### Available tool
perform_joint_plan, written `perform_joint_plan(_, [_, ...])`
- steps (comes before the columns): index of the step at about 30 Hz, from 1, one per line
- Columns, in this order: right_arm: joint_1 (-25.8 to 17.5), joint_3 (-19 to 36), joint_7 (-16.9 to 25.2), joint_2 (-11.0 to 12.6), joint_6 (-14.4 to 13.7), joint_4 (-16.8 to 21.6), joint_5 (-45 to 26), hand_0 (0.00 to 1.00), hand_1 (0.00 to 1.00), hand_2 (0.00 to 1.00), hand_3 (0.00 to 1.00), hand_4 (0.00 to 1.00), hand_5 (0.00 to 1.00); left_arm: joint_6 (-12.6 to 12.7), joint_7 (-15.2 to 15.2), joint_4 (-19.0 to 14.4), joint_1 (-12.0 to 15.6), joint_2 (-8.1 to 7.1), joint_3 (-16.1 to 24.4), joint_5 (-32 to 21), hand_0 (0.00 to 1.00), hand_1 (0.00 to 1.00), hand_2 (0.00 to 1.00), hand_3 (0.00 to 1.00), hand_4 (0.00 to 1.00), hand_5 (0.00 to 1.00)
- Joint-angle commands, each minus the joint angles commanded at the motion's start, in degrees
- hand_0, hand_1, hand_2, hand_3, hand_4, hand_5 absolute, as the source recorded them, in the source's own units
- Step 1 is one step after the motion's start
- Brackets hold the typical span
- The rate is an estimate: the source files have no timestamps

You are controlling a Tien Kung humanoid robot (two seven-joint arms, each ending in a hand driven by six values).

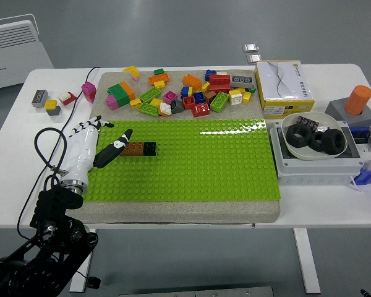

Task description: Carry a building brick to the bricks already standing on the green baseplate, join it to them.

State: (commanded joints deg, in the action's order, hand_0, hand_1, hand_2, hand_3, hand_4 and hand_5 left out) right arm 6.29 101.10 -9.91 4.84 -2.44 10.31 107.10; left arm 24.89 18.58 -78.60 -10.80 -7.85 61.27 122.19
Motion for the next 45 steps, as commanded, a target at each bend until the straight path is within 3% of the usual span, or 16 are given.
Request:
perform_joint_plan(5, [-0.4, -4.5, -0.4, -0.5, -0.7, 0.0, -4.3, 0.518, 0.562, 0.714, 0.786, 0.922, 0.978, 0.8, -1.4, -5.4, 4.4, -1.80, 3.3, -4.7, 0.954, 0.898, 0.903, 0.701, 0.836, 0.601])
perform_joint_plan(6, [-0.5, -6.0, -0.5, -0.6, -0.9, 0.0, -5.7, 0.518, 0.611, 0.738, 0.787, 0.923, 0.978, 1.0, -1.5, -6.2, 5.2, -1.90, 3.8, -5.4, 0.943, 0.887, 0.900, 0.714, 0.841, 0.461])
perform_joint_plan(7, [-0.7, -7.3, -0.7, -0.9, -1.1, 0.0, -6.9, 0.518, 0.611, 0.738, 0.787, 0.923, 0.978, 1.2, -1.5, -6.7, 5.8, -1.94, 4.1, -5.9, 0.943, 0.887, 0.900, 0.714, 0.841, 0.461])
perform_joint_plan(18, [-1.5, -15.7, -2.3, -3.0, -2.7, 0.0, -13.4, 0.518, 0.654, 0.773, 0.794, 0.918, 0.994, 1.3, -1.3, -7.7, 9.4, -3.84, 4.4, -7.0, 0.939, 0.884, 0.899, 0.728, 0.846, 0.387])
perform_joint_plan(26, [-2.3, -16.6, -2.5, -3.5, -3.0, 0.0, -14.8, 0.518, 0.654, 0.771, 0.795, 0.921, 0.986, 1.0, -0.3, -8.0, 11.4, -4.28, 5.5, -6.3, 0.939, 0.889, 0.902, 0.730, 0.844, 0.383])
perform_joint_plan(32, [-2.3, -13.2, -2.7, -3.4, -2.6, 0.0, -11.6, 0.518, 0.661, 0.776, 0.796, 0.918, 0.984, 0.6, 0.8, -8.0, 12.4, -4.56, 6.1, -5.6, 0.935, 0.887, 0.901, 0.734, 0.843, 0.384])
perform_joint_plan(45, [-1.7, 4.5, -2.2, -2.9, -0.1, 0.0, 5.5, 0.518, 0.694, 0.808, 0.804, 0.904, 0.975, 0.0, 1.8, -7.1, 12.1, -4.18, 5.6, -4.6, 0.933, 0.887, 0.902, 0.739, 0.844, 0.388])
